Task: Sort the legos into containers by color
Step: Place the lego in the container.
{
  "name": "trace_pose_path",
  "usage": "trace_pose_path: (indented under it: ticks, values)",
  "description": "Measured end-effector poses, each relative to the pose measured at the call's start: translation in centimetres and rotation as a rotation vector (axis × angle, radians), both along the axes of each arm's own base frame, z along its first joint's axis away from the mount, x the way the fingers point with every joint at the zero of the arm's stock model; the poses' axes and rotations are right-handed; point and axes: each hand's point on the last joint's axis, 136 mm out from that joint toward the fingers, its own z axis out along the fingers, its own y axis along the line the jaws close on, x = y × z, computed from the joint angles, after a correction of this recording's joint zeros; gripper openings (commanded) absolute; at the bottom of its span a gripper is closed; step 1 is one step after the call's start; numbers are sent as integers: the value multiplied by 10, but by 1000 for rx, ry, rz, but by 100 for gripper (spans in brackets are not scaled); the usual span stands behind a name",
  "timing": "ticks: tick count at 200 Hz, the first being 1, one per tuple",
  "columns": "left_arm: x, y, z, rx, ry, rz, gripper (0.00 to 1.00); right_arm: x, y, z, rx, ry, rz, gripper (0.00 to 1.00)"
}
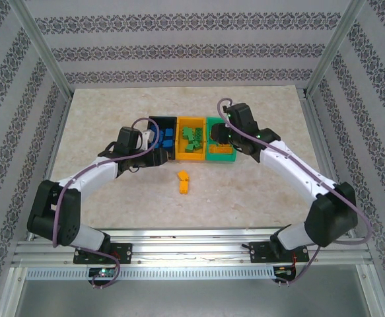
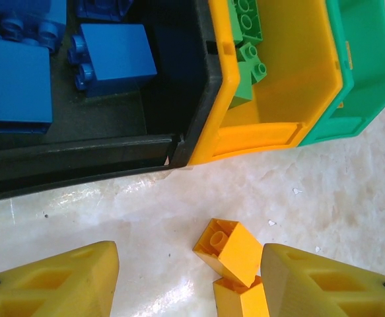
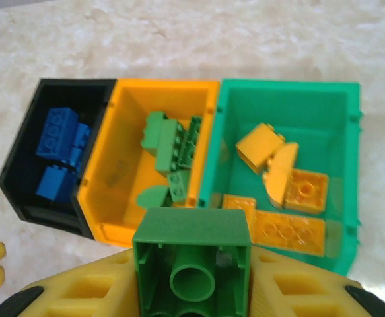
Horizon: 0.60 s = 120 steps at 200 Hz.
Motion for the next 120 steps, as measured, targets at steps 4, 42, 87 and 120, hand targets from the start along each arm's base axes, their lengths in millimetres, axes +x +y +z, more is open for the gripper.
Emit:
trace_pose_path:
  ticks: [4,42,87,120]
  values:
    - [0,0,2,0,-6,2,59,3,3,1,5,-2,4,38]
    - [-1,3,7,8,-16,12,59,31,30,-2,46,-1,50,38]
    - [-3,6,9,15,-13,23,59,59,59,-16,67,18,94,39]
    - [-4,6,9,12,-8,27,59,78,76,-34,73,50,115,40]
